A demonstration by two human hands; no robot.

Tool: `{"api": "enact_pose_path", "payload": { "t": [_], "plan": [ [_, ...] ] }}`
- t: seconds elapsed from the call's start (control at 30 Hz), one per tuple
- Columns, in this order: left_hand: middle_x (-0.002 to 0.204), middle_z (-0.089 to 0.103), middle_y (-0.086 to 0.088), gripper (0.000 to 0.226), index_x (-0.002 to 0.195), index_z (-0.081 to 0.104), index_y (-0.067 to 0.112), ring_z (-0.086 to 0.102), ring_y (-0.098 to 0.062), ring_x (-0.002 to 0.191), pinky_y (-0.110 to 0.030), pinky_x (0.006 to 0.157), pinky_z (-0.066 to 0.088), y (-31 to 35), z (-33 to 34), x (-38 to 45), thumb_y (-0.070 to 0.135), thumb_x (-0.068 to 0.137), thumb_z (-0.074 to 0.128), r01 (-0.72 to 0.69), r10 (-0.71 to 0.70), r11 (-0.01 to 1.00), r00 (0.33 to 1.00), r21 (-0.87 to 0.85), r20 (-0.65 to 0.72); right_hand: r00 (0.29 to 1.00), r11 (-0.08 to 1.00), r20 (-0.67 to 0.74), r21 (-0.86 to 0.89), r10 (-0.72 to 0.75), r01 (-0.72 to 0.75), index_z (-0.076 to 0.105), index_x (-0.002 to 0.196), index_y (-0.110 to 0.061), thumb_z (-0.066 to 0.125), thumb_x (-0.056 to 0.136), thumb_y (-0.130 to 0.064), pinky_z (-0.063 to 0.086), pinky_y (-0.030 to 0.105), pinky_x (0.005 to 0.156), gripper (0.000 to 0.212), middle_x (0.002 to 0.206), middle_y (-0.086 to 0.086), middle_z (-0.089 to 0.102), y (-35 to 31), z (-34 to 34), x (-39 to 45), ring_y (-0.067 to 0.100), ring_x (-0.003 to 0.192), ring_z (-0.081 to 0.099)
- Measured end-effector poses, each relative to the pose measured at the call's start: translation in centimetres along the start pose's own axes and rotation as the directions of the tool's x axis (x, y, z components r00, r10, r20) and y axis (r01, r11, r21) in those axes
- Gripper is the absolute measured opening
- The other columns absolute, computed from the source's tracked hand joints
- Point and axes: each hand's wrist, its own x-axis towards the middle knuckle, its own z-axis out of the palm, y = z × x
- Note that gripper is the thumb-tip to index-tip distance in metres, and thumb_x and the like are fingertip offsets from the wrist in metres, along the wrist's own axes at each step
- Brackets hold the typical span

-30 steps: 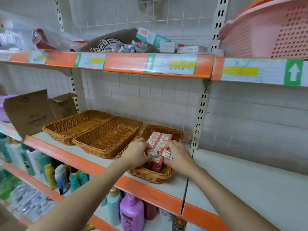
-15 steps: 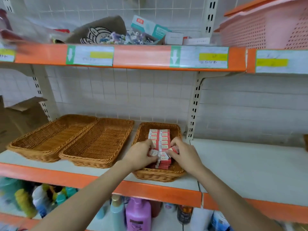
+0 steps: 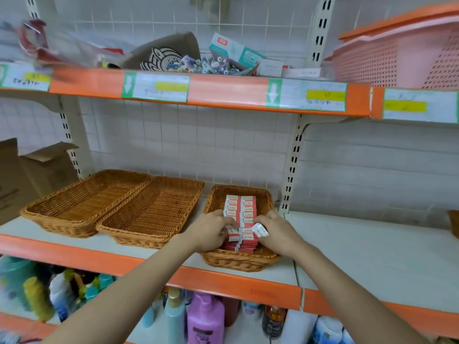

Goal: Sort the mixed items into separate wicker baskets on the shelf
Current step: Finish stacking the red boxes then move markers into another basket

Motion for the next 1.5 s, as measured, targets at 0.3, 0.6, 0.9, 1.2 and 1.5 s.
{"api": "enact_pose_path", "payload": {
  "t": [0.3, 0.6, 0.9, 1.2, 1.5],
  "plan": [
    [0.122, 0.046, -0.001, 0.043, 0.123, 0.050, 0.018, 0.048, -0.018, 0.110, -0.030, 0.091, 0.044, 0.1, -0.4, 0.2, 0.038, 0.088, 0.064, 0.062, -0.064, 0.995, 0.998, 0.077, 0.025, 0.995, 0.986, -0.100, 0.163, -0.016, 0.032, 0.047, 0.109, -0.022, 0.059, 0.090, -0.008, 0.050, 0.029, 0.081, 0.026, 0.107, -0.001, 0.054, -0.2, -1.0, 0.1, 0.012, 0.092, 0.054],
    [0.112, 0.050, -0.001, 0.027, 0.102, 0.058, 0.015, 0.048, -0.013, 0.097, -0.027, 0.089, 0.047, -0.7, 0.3, 0.8, 0.030, 0.084, 0.071, 0.195, -0.203, 0.969, 0.978, -0.150, -0.038, 0.997, 0.997, -0.041, 0.031, -0.066, 0.067, 0.054, 0.133, -0.016, 0.058, 0.095, -0.028, 0.036, 0.028, 0.107, 0.040, 0.131, 0.001, 0.041, -0.7, 0.4, 0.3, 0.015, 0.125, 0.037],
    [0.104, 0.045, 0.002, 0.021, 0.104, 0.057, 0.014, 0.047, -0.012, 0.095, -0.021, 0.082, 0.042, -0.9, 1.2, 1.1, 0.023, 0.088, 0.066, 0.179, -0.212, 0.961, 0.966, -0.211, -0.145, 0.995, 0.998, -0.090, 0.032, -0.042, 0.045, 0.058, 0.121, -0.017, 0.053, 0.097, -0.017, 0.041, 0.023, 0.092, 0.025, 0.123, 0.001, 0.045, -1.2, 0.9, 1.2, 0.017, 0.113, 0.048],
    [0.110, 0.046, 0.000, 0.019, 0.109, 0.057, 0.013, 0.051, -0.017, 0.103, -0.026, 0.087, 0.043, -1.0, 1.7, 0.9, 0.021, 0.091, 0.061, 0.110, -0.140, 0.982, 0.970, -0.151, -0.201, 0.986, 1.000, -0.164, 0.021, -0.005, 0.009, 0.053, 0.114, -0.016, 0.052, 0.097, -0.018, 0.043, 0.020, 0.082, 0.017, 0.119, -0.001, 0.045, -1.8, 1.8, 0.8, 0.012, 0.102, 0.049],
    [0.108, 0.061, -0.005, 0.026, 0.102, 0.066, 0.009, 0.054, -0.019, 0.103, -0.029, 0.082, 0.048, 0.4, 0.9, 0.2, 0.024, 0.098, 0.045, 0.046, -0.018, 0.991, 0.976, 0.122, -0.217, 0.988, 0.989, -0.153, -0.146, -0.013, -0.009, 0.058, 0.130, -0.020, 0.035, 0.103, -0.033, 0.029, 0.034, 0.101, 0.038, 0.131, -0.005, 0.052, -2.0, 1.2, -1.9, 0.015, 0.122, 0.042]
  ]
}}
